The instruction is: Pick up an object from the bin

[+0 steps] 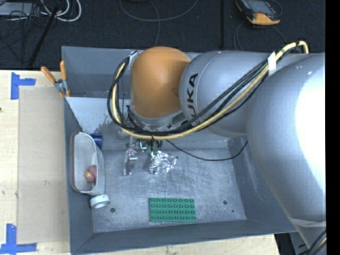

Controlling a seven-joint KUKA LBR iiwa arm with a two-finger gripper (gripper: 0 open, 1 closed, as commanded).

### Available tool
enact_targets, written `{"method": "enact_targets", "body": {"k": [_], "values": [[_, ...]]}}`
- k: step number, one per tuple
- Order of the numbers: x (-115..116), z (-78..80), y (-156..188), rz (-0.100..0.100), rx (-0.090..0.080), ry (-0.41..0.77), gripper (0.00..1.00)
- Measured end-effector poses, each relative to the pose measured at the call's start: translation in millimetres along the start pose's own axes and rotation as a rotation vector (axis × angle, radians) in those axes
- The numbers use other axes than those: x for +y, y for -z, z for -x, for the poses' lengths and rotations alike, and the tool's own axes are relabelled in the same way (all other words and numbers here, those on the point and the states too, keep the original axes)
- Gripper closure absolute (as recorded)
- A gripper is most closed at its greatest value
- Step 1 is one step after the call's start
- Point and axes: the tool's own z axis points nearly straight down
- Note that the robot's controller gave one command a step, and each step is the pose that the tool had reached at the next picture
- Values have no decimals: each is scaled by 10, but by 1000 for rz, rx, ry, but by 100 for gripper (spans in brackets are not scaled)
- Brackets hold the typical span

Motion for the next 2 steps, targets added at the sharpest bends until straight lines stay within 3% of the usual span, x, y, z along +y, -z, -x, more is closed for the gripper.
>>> {"method": "enact_targets", "body": {"k": [1,2], "values": [[-1872,-238,-764,5,-18,125,0],[-1571,-54,-498,2,-12,89,0]]}}
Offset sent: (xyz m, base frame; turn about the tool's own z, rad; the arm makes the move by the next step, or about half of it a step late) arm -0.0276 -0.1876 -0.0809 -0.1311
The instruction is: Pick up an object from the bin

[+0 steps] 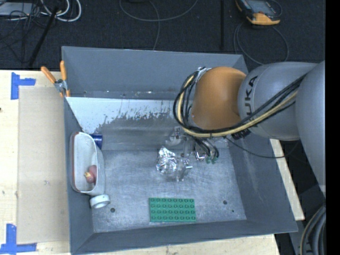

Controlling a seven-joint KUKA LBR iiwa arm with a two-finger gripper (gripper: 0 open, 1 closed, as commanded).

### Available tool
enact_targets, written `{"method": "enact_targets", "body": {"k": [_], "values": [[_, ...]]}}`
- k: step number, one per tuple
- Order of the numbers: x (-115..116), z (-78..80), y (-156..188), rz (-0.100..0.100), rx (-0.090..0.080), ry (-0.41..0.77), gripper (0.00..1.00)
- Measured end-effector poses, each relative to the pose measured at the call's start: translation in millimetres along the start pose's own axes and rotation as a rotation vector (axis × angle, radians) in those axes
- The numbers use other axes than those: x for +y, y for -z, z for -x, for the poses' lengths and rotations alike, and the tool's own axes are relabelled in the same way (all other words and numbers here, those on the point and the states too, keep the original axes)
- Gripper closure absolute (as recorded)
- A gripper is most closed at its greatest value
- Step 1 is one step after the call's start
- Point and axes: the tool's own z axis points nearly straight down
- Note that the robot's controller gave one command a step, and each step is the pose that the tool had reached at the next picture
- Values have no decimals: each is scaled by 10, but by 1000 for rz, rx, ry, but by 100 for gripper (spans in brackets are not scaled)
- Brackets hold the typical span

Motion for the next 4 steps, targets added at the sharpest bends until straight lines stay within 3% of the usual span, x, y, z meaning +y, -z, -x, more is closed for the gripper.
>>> {"method": "enact_targets", "body": {"k": [1,2,3,4], "values": [[28,-69,-21,-1,6,-39,0],[36,-62,-273,0,-2,-47,0],[37,-47,-251,0,1,-49,0],[39,-15,-214,1,-9,-50,100]]}}
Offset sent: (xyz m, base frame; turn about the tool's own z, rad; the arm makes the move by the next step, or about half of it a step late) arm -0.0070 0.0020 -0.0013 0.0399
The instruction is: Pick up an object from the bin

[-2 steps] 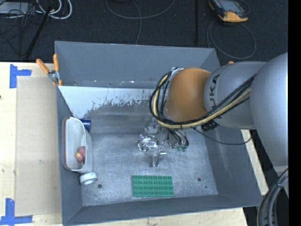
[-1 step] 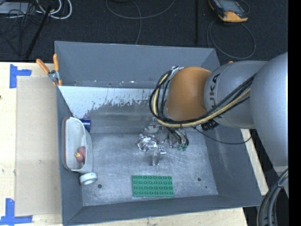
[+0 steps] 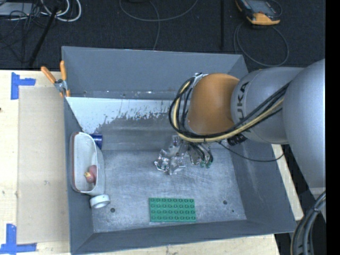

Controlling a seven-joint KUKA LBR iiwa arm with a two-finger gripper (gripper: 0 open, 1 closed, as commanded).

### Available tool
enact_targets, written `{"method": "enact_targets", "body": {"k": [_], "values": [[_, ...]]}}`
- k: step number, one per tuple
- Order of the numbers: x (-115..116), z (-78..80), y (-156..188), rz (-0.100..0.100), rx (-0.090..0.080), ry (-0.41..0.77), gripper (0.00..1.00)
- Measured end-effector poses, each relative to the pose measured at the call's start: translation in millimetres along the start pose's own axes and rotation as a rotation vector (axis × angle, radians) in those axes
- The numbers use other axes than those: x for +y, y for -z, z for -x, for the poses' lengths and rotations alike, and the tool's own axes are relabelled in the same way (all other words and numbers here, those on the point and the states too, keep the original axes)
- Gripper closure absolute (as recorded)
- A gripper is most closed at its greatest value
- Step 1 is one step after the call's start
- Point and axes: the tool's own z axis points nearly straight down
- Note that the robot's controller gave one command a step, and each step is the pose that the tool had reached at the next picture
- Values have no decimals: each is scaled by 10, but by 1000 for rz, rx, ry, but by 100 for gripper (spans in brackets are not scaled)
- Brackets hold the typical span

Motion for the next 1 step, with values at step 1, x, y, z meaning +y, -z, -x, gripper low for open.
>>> {"method": "enact_targets", "body": {"k": [1], "values": [[2,35,970,-2,4,-2,100]]}}
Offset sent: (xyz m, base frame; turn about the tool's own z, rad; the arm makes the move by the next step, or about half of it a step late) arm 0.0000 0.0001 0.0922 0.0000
